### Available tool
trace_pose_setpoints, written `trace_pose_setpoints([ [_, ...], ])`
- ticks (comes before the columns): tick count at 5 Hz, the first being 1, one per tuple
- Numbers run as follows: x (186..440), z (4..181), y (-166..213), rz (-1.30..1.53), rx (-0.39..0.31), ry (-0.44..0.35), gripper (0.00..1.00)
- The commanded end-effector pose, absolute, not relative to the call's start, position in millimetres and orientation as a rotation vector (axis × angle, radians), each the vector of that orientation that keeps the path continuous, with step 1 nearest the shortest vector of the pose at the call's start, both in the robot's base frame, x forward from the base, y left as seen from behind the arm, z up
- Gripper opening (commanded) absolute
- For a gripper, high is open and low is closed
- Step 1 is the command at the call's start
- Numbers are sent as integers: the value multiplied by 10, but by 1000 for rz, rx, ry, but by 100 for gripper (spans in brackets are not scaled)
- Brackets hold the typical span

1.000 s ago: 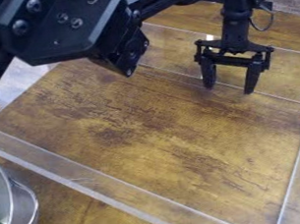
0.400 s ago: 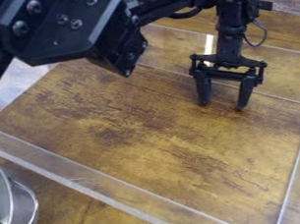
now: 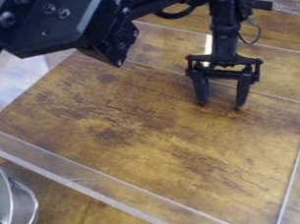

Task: Put the green object in the silver pot

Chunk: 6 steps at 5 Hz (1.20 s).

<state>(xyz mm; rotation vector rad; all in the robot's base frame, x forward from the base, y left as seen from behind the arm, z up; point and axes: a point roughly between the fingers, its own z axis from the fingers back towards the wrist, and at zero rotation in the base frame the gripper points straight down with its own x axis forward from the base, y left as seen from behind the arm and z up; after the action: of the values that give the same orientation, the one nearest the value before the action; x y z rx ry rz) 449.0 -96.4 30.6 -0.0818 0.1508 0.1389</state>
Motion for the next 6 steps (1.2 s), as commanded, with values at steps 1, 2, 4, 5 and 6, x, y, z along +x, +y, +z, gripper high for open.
trace_pose_setpoints([
  [1,4572,789,-875,156,-115,39,100],
  [2,4570,805,-865,160,-123,37,100],
  [4,4570,843,-844,167,-141,29,100],
  [5,4572,856,-831,169,-146,25,100],
  [6,4574,853,-821,171,-147,23,100],
])
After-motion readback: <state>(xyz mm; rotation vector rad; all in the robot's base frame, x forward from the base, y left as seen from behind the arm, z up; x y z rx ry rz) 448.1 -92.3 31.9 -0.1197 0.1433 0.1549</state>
